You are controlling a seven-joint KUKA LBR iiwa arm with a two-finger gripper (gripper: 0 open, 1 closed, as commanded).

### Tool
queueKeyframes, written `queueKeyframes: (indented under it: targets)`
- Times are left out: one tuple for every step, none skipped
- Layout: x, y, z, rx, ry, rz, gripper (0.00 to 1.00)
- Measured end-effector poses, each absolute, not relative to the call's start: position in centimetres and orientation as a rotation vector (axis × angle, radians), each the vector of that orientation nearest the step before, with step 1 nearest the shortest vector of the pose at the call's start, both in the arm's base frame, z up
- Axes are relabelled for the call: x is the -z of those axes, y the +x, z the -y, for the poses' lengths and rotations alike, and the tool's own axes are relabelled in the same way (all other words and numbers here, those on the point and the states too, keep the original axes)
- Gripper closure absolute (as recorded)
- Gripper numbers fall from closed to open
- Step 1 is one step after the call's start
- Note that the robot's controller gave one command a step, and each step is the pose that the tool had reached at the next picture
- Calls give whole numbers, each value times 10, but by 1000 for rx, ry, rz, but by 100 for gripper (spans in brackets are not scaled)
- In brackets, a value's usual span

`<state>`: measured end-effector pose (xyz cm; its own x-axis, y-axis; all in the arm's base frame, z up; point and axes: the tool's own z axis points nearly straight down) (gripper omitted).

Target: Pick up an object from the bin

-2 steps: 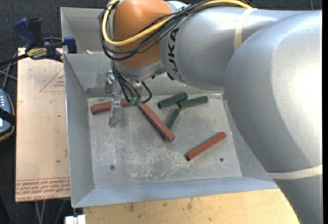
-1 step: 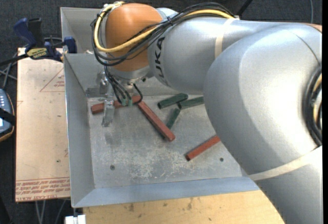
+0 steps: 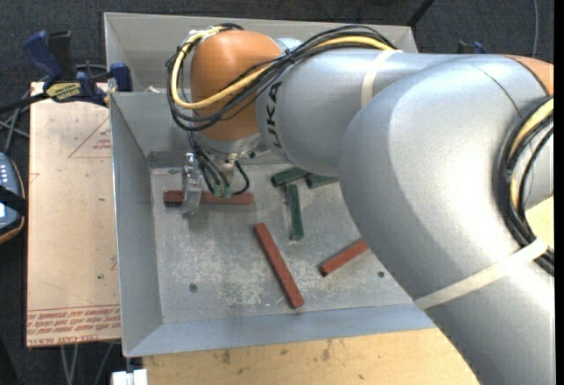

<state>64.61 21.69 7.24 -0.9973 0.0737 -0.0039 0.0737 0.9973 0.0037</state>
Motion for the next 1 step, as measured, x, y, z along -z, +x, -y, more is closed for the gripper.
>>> queueKeyframes:
  targets:
    - [-72, 646, -217, -6, 116, -3135, 100]
